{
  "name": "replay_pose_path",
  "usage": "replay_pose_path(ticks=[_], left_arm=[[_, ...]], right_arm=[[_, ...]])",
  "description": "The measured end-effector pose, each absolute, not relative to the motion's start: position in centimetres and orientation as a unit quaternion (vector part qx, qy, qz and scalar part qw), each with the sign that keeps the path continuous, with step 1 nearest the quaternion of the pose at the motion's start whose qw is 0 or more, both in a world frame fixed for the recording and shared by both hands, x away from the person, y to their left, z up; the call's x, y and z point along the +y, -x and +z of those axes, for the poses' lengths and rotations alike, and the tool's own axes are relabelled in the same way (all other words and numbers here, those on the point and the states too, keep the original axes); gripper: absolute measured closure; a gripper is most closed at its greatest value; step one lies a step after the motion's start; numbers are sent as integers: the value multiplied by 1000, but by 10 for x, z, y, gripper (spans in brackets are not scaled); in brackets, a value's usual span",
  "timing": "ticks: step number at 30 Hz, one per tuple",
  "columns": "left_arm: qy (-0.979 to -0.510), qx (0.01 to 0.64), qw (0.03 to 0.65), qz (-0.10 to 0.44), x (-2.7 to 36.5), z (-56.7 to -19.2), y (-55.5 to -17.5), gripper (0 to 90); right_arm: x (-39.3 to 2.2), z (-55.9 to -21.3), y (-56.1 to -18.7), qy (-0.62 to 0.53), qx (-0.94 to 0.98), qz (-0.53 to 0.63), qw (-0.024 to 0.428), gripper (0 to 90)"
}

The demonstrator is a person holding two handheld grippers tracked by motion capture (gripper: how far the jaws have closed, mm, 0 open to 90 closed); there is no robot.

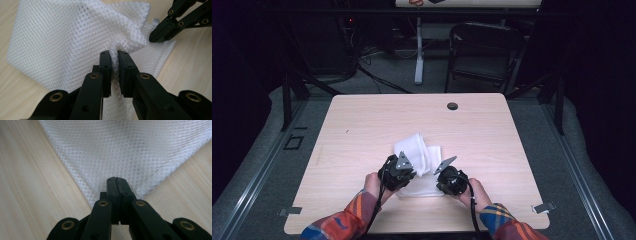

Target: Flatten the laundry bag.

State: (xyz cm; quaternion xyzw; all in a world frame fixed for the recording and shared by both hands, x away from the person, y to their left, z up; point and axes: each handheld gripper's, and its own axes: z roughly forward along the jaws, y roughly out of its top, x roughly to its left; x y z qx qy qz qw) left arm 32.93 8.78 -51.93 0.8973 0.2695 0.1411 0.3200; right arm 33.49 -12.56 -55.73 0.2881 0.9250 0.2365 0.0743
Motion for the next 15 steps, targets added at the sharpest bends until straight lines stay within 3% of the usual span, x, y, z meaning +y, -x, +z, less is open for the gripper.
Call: replay_pose_path(ticks=[15], left_arm=[[-889, 292, 319, 150, 106, -515, -332, 825]], right_arm=[[-125, -558, -335, -294, 923, 237, 74, 900]])
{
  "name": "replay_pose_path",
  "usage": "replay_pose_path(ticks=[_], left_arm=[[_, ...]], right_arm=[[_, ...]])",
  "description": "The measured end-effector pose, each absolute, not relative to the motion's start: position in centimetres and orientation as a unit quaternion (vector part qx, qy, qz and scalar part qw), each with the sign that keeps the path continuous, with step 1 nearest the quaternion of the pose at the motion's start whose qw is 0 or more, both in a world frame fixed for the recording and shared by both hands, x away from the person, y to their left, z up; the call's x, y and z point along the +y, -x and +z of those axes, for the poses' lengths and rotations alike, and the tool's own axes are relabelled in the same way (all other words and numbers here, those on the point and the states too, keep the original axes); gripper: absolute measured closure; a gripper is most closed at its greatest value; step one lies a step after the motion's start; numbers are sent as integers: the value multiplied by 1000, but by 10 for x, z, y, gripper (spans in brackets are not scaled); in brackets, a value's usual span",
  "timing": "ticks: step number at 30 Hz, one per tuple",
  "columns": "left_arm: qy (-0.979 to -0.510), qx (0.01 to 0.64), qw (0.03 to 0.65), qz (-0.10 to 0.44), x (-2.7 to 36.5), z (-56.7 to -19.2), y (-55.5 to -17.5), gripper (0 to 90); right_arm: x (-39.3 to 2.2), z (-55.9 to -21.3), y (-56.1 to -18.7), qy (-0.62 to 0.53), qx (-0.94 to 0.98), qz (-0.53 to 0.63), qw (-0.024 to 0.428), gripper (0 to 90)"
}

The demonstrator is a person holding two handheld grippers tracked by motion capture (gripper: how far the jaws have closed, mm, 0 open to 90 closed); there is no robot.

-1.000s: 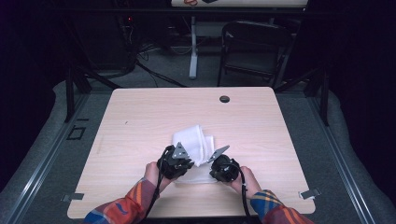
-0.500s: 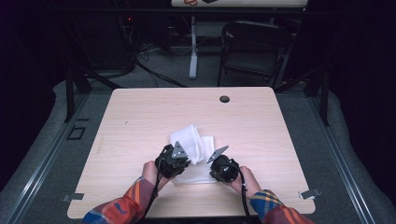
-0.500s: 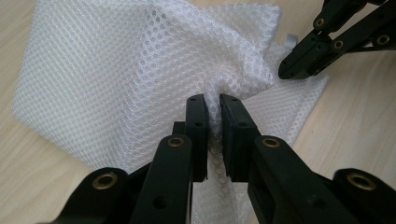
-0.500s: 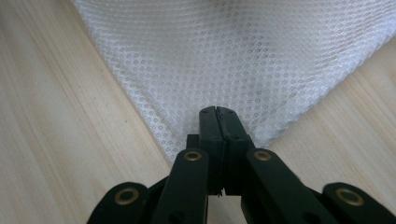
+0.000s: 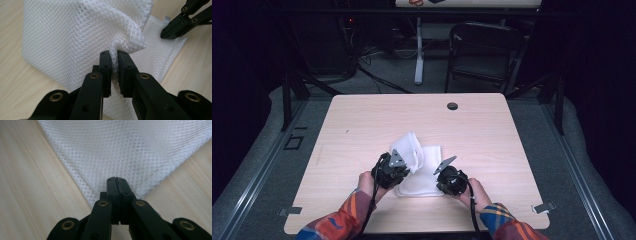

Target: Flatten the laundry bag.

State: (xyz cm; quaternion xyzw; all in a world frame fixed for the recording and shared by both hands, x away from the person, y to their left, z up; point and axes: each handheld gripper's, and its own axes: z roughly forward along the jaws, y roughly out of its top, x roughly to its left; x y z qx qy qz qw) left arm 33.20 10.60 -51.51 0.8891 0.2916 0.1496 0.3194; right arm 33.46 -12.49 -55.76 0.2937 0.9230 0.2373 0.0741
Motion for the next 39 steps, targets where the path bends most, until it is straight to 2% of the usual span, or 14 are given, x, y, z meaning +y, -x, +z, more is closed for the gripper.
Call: replay_pose_path(ticks=[17, 39], left_arm=[[-885, 307, 317, 152, 126, -511, -332, 817], [-882, 322, 311, 151, 140, -512, -332, 855]], right_arm=[[-126, -558, -335, -297, 922, 237, 73, 900], [-130, -557, -337, -297, 924, 232, 69, 900]])
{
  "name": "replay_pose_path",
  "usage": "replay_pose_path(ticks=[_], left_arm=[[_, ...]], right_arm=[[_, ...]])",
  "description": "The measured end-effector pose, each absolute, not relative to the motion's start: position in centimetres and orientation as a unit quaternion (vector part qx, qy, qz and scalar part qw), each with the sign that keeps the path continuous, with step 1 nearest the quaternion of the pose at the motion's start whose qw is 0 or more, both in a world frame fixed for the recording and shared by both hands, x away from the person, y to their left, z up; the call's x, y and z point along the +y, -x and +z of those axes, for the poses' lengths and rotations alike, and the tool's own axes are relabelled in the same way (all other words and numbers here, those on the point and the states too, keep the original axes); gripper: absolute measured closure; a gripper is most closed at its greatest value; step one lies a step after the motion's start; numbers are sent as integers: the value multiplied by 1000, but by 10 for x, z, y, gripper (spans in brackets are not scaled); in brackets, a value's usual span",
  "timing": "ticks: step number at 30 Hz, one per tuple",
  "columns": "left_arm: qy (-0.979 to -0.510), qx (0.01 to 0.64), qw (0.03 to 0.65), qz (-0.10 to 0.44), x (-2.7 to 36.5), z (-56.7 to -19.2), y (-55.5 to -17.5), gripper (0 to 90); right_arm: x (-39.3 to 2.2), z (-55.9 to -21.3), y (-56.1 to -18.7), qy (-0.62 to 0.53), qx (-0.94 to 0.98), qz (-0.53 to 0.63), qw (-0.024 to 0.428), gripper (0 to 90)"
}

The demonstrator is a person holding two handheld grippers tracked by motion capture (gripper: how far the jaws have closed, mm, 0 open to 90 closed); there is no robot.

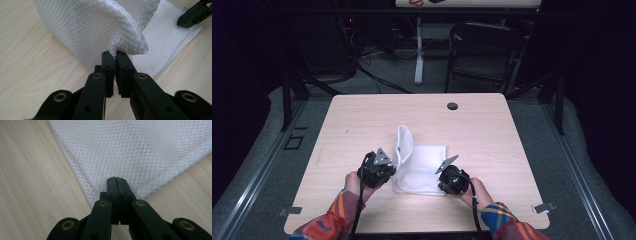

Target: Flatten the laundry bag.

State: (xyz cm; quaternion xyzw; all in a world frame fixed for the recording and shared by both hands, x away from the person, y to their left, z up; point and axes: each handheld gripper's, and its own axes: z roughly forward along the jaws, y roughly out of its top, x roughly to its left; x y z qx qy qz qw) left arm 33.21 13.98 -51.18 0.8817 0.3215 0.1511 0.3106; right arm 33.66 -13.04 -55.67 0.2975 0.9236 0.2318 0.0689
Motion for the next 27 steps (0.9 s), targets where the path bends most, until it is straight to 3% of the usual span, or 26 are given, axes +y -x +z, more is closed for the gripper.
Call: replay_pose_path(ticks=[27], left_arm=[[-885, 353, 282, 111, 170, -518, -330, 843]], right_arm=[[-136, -557, -340, -306, 920, 235, 65, 900]])
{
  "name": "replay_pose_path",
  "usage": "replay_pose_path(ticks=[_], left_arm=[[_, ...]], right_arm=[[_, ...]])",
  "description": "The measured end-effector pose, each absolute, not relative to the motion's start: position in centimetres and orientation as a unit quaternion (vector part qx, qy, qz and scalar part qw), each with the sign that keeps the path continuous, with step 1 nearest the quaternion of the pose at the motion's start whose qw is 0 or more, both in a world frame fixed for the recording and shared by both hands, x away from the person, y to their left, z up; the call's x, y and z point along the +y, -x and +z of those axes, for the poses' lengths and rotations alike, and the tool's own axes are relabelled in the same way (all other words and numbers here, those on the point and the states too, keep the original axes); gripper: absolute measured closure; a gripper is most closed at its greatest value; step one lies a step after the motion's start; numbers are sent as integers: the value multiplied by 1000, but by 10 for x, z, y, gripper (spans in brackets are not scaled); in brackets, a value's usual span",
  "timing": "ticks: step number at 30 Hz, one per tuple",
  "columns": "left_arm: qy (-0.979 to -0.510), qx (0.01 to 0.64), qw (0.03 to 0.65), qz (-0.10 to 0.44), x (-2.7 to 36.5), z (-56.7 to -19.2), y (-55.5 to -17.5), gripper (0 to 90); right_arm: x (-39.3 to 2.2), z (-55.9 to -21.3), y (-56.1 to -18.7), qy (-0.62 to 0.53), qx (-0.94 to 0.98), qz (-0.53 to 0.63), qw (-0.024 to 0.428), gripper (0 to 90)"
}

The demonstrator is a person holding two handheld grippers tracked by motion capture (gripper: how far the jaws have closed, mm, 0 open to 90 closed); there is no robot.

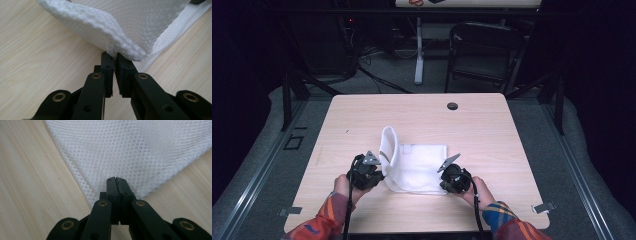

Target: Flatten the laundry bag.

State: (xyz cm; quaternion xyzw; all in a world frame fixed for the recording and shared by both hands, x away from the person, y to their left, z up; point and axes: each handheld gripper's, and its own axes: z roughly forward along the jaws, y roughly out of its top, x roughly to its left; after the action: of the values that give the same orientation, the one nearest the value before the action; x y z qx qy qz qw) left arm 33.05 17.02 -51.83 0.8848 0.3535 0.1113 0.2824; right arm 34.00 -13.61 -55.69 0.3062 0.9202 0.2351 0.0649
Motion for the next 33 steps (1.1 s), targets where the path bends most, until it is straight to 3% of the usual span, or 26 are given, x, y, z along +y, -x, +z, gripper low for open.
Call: replay_pose_path(ticks=[6, 12, 22, 27, 33], left_arm=[[-886, 355, 280, 100, 179, -515, -330, 764], [-877, 387, 267, 96, 194, -514, -328, 437], [-852, 431, 281, 97, 230, -509, -320, 195], [-847, 430, 293, 105, 230, -504, -320, 157], [-849, 418, 302, 112, 220, -503, -320, 152]], right_arm=[[-140, -556, -342, -303, 922, 230, 67, 900], [-144, -555, -344, -298, 925, 225, 68, 879], [-145, -555, -345, -306, 921, 234, 66, 804], [-147, -548, -346, -296, 925, 230, 56, 644], [-154, -534, -347, -316, 915, 243, 57, 336]])
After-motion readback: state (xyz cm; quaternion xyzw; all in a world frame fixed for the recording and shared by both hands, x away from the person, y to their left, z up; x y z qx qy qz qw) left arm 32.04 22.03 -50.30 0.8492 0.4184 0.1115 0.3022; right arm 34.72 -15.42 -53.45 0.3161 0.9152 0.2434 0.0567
